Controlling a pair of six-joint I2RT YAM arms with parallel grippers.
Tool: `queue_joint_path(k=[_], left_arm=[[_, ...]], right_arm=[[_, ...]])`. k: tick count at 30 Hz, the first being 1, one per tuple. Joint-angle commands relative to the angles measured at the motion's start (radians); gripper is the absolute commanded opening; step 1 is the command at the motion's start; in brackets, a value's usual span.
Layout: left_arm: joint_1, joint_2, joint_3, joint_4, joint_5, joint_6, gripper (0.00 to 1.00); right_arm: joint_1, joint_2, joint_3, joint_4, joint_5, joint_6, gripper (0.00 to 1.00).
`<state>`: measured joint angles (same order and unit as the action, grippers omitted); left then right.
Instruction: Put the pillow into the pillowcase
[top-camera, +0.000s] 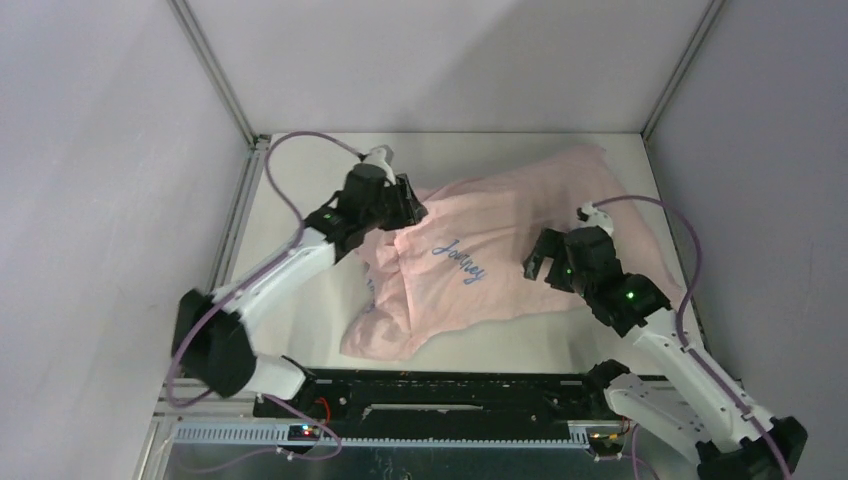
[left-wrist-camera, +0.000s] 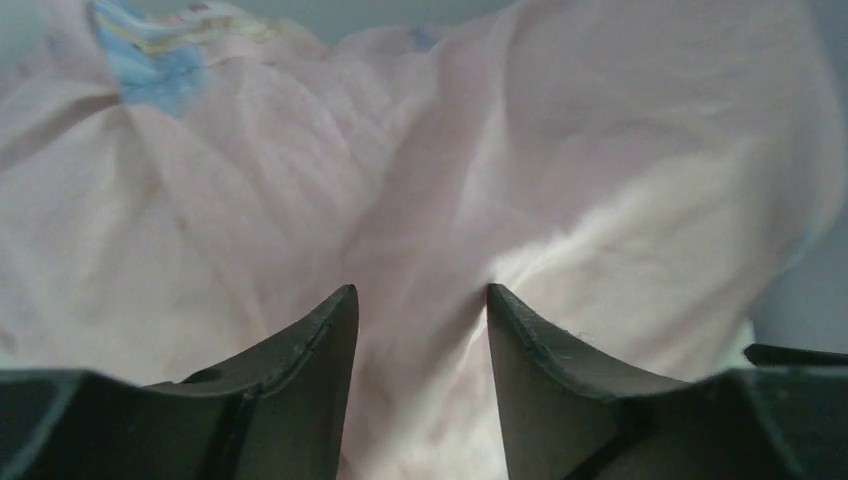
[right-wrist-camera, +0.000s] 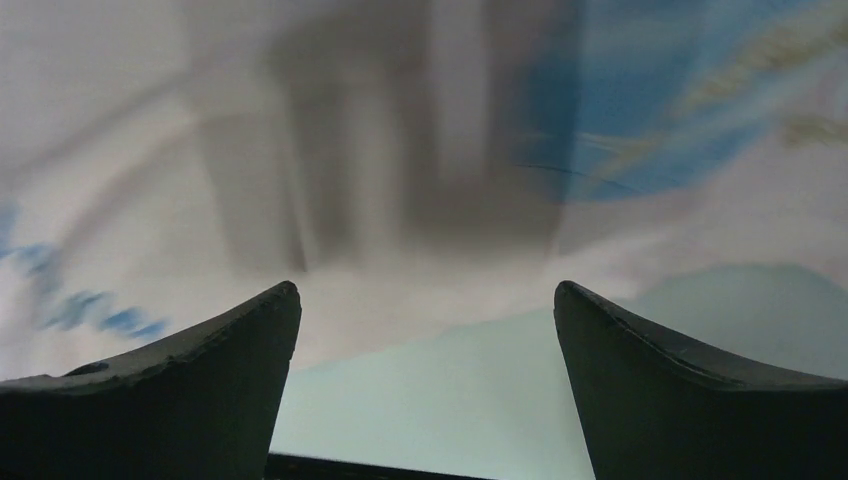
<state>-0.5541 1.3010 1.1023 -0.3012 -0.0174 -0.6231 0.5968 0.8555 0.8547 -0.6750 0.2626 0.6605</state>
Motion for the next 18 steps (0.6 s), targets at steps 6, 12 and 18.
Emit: queue_joint_path(k=[6,12,18], left_arm=[[0.009,0.18,-0.052,0.075,0.023,-0.025,0.07],[-0.044,0.029,-0.285,0.178,0.032,-0.16,0.0],[-0.058,-0.023,-0.271,0.133,0.021,-0.177,0.08]], right_arm=[[-0.322,0.303,-0.024,0.38,-0.341,-0.013,1.0],[-0.312,0.785,0.487,0.35,-0.416,-0.111,0.97],[-0.316,0.843,0.685,0.153,-0.387,-0.175,0.98]])
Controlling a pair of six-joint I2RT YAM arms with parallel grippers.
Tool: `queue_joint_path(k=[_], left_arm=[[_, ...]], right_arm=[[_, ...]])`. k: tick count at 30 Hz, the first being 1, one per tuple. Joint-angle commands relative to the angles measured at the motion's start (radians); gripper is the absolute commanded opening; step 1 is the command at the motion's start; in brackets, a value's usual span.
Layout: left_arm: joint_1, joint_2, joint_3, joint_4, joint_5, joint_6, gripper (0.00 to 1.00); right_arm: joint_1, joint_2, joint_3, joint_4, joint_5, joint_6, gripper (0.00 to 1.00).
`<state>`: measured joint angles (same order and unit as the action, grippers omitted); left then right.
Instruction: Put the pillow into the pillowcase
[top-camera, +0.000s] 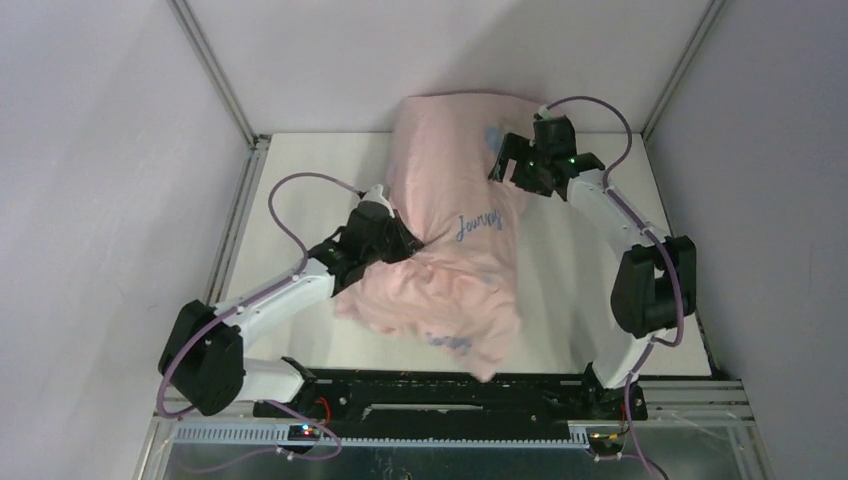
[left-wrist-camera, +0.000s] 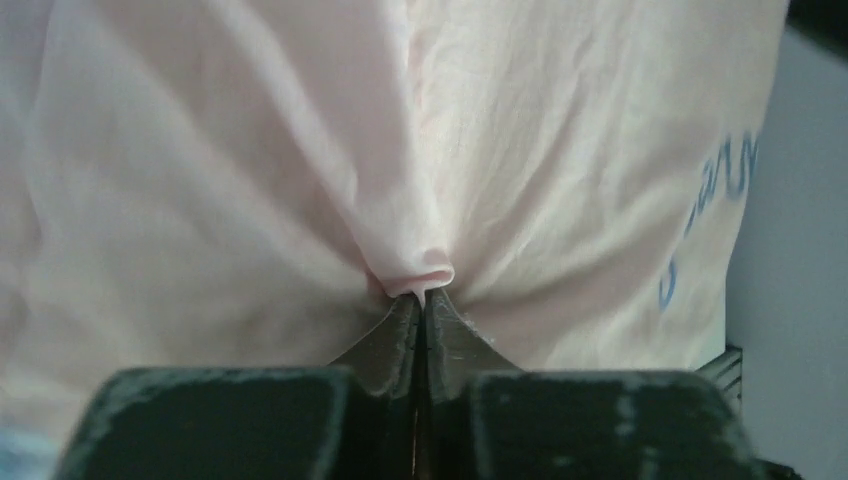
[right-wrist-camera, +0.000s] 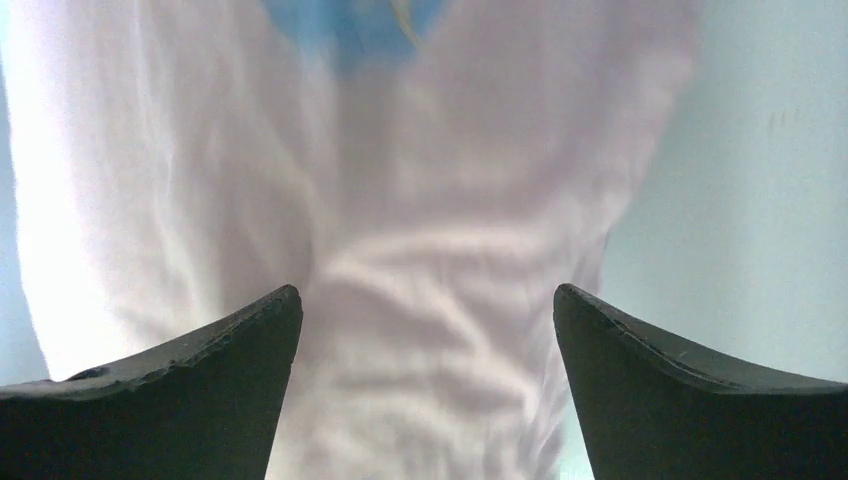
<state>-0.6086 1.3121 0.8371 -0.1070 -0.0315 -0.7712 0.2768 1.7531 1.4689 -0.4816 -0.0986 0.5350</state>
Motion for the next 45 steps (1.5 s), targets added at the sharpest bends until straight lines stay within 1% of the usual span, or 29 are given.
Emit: queue_joint_path(k=[1,2,4,5,7,9,11,16,18,21,24,28,29,31,33,34,35,37,38,39,40,41,43,45], left_arm=[[0.018,-0.053,0.009,-0.086,0.009,-0.014,0.15],[0.052,-0.076,0.025,-0.114,0.003,0.001,0.2],[0.093,-0.134,0.039,-0.171,0.001,0.037,0.35],[0.108,-0.167,0.044,-0.199,-0.007,0.053,0.4],[0.128,-0.231,0.036,-0.251,-0.011,0.072,0.48],[0.138,-0.296,0.007,-0.301,-0.027,0.076,0.56],[0.152,-0.373,-0.051,-0.335,-0.031,0.063,0.71],[0.199,-0.563,-0.235,-0.365,-0.015,0.003,0.72],[0.224,-0.597,-0.311,-0.352,0.007,-0.051,0.72],[0.28,-0.646,-0.42,-0.285,0.069,-0.116,0.7],[0.309,-0.662,-0.476,-0.244,0.068,-0.122,0.71],[0.342,-0.678,-0.566,-0.083,0.139,-0.159,0.74],[0.346,-0.686,-0.584,-0.047,0.153,-0.173,0.77],[0.354,-0.705,-0.618,0.033,0.18,-0.202,0.78],[0.356,-0.714,-0.653,0.144,0.209,-0.232,0.75],[0.357,-0.708,-0.657,0.165,0.216,-0.241,0.71],[0.358,-0.695,-0.658,0.179,0.224,-0.249,0.65],[0.362,-0.672,-0.648,0.184,0.238,-0.251,0.45],[0.365,-0.669,-0.633,0.156,0.229,-0.243,0.29],[0.372,-0.667,-0.603,0.095,0.203,-0.225,0.15],[0.384,-0.663,-0.561,-0.014,0.159,-0.184,0.03],[0.403,-0.656,-0.509,-0.115,0.071,-0.151,0.0],[0.465,-0.643,-0.436,-0.278,-0.044,-0.11,0.0],[0.552,-0.634,-0.41,-0.337,-0.095,-0.092,0.0]], right_arm=[[0.004,-0.09,0.044,-0.048,-0.021,-0.054,0.99],[0.004,-0.147,0.009,-0.056,-0.017,-0.057,0.99],[0.004,-0.236,-0.084,-0.07,-0.014,-0.051,1.0],[0.005,-0.296,-0.134,-0.071,-0.012,-0.042,1.0],[0.012,-0.431,-0.242,-0.055,-0.012,-0.021,1.0],[0.016,-0.531,-0.334,-0.058,-0.003,-0.005,1.0],[0.011,-0.622,-0.425,-0.057,-0.013,0.008,1.0],[-0.004,-0.769,-0.536,-0.083,-0.045,0.022,0.99],[-0.006,-0.799,-0.566,-0.083,-0.068,0.032,0.99],[-0.008,-0.84,-0.611,-0.074,-0.073,0.043,0.99],[-0.011,-0.855,-0.634,-0.075,-0.085,0.042,0.99],[-0.015,-0.857,-0.676,-0.051,-0.097,0.047,0.99],[-0.017,-0.857,-0.69,-0.039,-0.105,0.05,0.99],[-0.031,-0.862,-0.718,-0.014,-0.131,0.062,0.99],[-0.045,-0.858,-0.742,0.005,-0.159,0.071,0.99],[-0.049,-0.855,-0.749,0.014,-0.171,0.073,0.99],[-0.052,-0.853,-0.753,0.019,-0.177,0.075,0.99],[-0.054,-0.85,-0.758,0.029,-0.181,0.08,0.99],[-0.056,-0.849,-0.759,0.03,-0.18,0.079,0.99],[-0.057,-0.848,-0.762,0.03,-0.179,0.081,0.99],[-0.058,-0.847,-0.767,0.031,-0.18,0.082,0.99],[-0.058,-0.844,-0.774,0.035,-0.183,0.082,0.99],[-0.06,-0.839,-0.793,0.047,-0.194,0.087,0.99],[-0.06,-0.837,-0.819,0.066,-0.207,0.095,0.99]])
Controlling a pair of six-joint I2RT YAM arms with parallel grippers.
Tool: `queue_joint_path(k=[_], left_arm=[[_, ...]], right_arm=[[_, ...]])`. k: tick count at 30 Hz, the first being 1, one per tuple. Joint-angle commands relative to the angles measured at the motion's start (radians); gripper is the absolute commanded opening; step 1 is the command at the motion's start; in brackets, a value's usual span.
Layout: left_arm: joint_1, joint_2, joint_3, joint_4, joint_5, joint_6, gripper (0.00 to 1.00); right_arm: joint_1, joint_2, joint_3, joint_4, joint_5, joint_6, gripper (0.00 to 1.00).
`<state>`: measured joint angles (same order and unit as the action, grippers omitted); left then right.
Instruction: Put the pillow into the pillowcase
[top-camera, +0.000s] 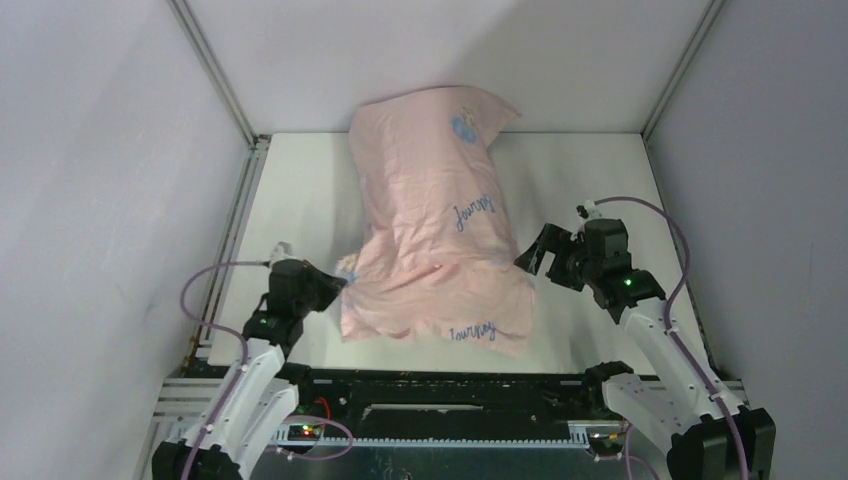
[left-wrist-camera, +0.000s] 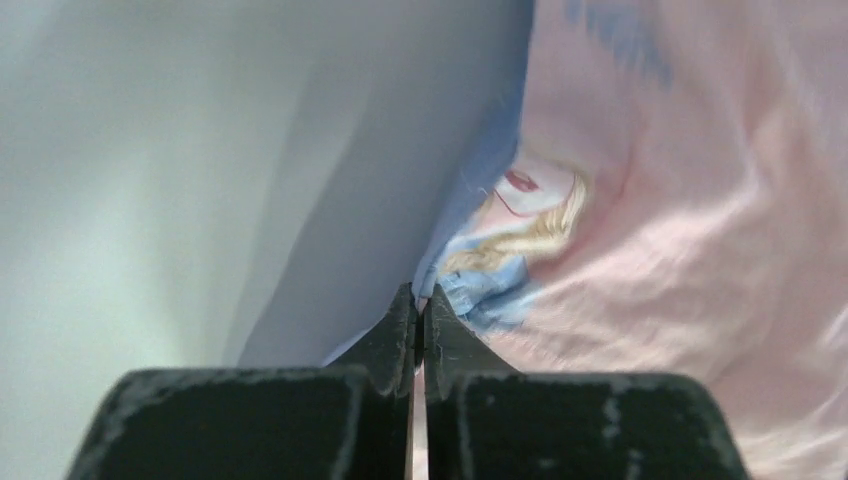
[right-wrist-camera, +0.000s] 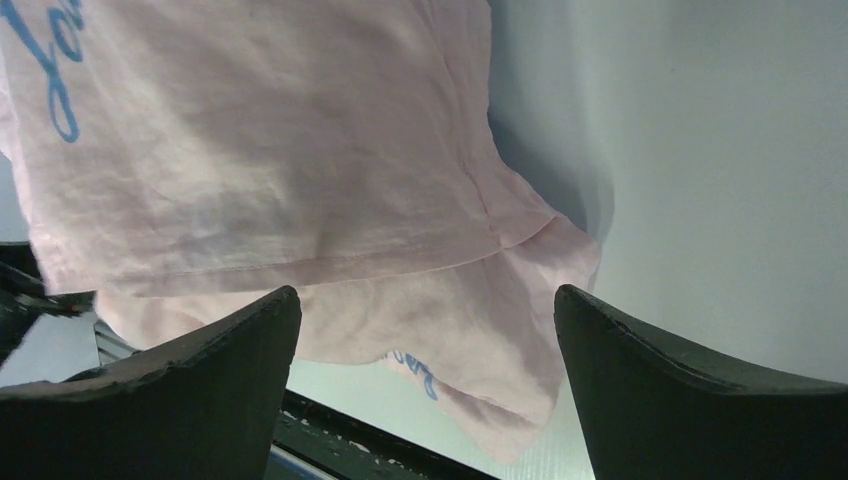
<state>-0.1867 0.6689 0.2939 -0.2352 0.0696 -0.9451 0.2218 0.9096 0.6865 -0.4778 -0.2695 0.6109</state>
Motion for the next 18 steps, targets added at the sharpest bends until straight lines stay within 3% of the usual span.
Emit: queue_joint_path(k=[1,5,12,15,18], left_arm=[[0.174,0.019,0.139,-0.22,-0.197,0.088,0.0],[0.311,0.087,0.158,-0.227,-0.184,0.106,0.0],[0.318,0.14,0.159,-0.208,-0.224,0.113,0.0],[0.319,0.173,0.167,-0.199,-0.236,0.111,0.0],[0.324,0.224,0.186,-0.206,-0.272,0.126,0.0]], right_arm=[[-0.005,0.007,-0.05,0.073,-0.041,0.023,0.99],[-0.004,0.023,-0.099,0.113,-0.064,0.034,0.99],[0.094,0.045,-0.164,0.182,-0.054,0.078,0.96],[0.145,0.065,-0.197,0.249,-0.066,0.115,0.89],[0.202,0.09,-0.216,0.284,-0.052,0.139,0.74]])
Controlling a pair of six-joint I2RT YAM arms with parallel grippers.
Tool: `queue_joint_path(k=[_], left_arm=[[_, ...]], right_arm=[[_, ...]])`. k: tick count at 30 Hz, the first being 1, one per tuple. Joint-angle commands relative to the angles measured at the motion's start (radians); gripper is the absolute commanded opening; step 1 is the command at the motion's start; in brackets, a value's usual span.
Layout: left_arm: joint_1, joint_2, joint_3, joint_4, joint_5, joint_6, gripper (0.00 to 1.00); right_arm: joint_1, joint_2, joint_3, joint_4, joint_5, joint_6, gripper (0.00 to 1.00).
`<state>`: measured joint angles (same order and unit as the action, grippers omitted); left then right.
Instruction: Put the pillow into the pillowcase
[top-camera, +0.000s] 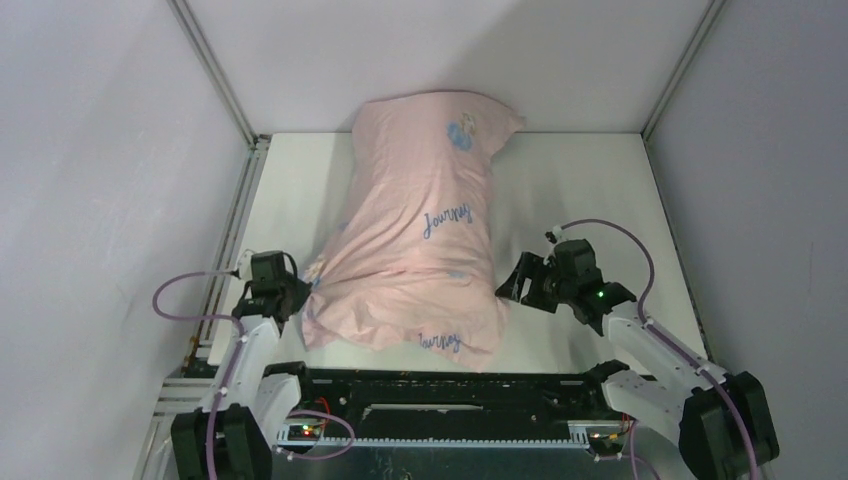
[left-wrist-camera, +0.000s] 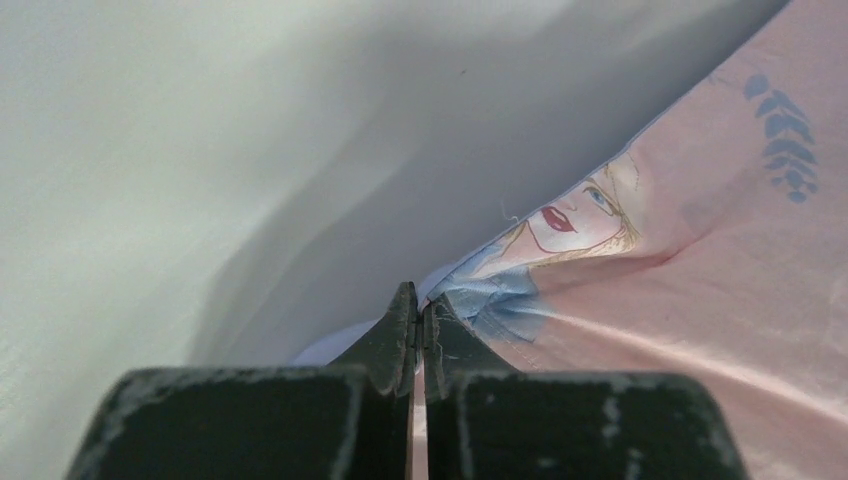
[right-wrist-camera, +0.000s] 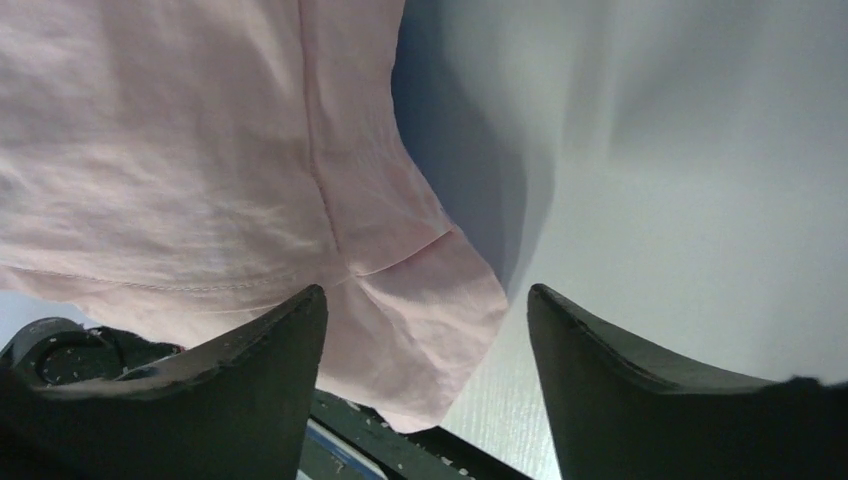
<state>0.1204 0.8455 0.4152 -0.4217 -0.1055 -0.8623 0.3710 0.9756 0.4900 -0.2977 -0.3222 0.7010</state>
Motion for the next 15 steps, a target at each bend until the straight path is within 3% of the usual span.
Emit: queue_joint_path(k=[1,12,15], left_arm=[[0.023,0.06,0.071,-0.021,-0.109,0.049,0.0],[0.062,0.137,0.078,0.027,-0.088,0.055,0.0],[0.062,0.135,0.068,0.032,-0.089,0.06,0.0]], right_arm=[[0.07,0.029,-0.029,0.118,0.009,0.056,0.73],[0.194,0.187,-0.093,0.393,-0.038,0.176,0.72],[0.21,0.227,-0.111,0.486,-0.068,0.228,0.61]])
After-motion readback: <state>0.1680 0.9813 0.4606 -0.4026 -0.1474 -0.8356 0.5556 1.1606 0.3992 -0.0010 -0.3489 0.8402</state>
